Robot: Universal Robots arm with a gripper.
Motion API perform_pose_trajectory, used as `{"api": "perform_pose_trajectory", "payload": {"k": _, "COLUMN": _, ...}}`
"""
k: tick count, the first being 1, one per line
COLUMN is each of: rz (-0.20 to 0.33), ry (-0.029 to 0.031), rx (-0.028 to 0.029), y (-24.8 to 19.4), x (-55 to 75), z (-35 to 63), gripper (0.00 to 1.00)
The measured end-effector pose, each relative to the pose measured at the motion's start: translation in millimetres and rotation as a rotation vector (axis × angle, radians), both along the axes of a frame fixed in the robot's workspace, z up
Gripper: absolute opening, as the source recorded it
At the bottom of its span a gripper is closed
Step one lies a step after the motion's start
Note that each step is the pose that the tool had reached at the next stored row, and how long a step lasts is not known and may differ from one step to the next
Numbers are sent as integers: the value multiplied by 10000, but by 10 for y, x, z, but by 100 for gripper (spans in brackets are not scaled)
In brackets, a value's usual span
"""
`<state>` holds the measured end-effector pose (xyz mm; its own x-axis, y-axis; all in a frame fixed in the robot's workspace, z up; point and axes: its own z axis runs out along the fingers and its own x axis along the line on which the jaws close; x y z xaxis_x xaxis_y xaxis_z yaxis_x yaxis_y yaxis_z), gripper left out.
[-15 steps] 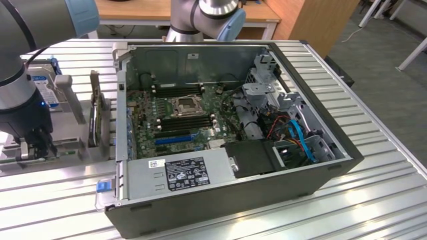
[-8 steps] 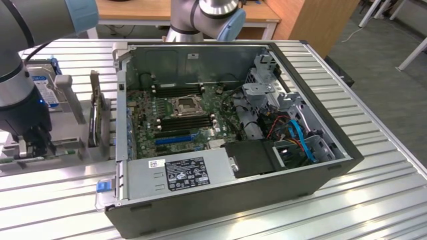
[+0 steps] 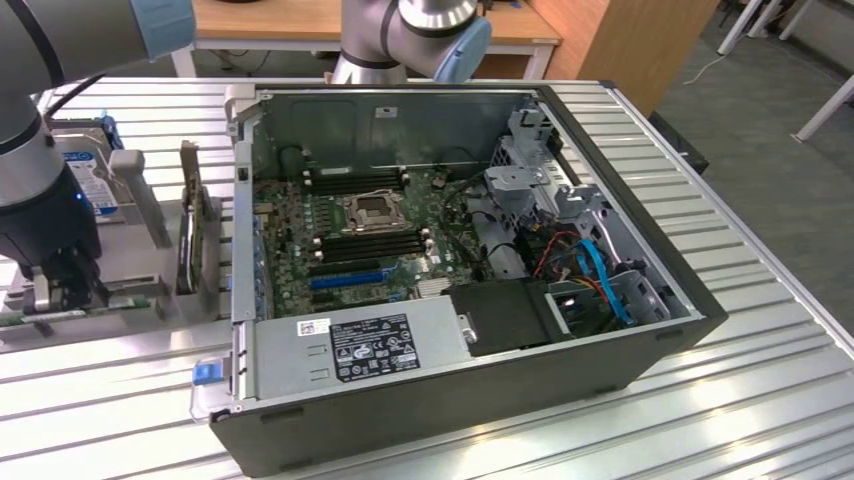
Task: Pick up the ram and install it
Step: 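Pick up the ram and move it above insertion slot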
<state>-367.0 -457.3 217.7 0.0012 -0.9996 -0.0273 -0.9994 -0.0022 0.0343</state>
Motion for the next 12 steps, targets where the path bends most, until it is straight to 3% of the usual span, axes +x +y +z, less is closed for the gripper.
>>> {"api": "perform_pose_trajectory", "payload": {"k": 12, "rz": 0, "ry": 1, "rx": -1, "y": 0, "x": 0, "z": 154, "gripper": 12}}
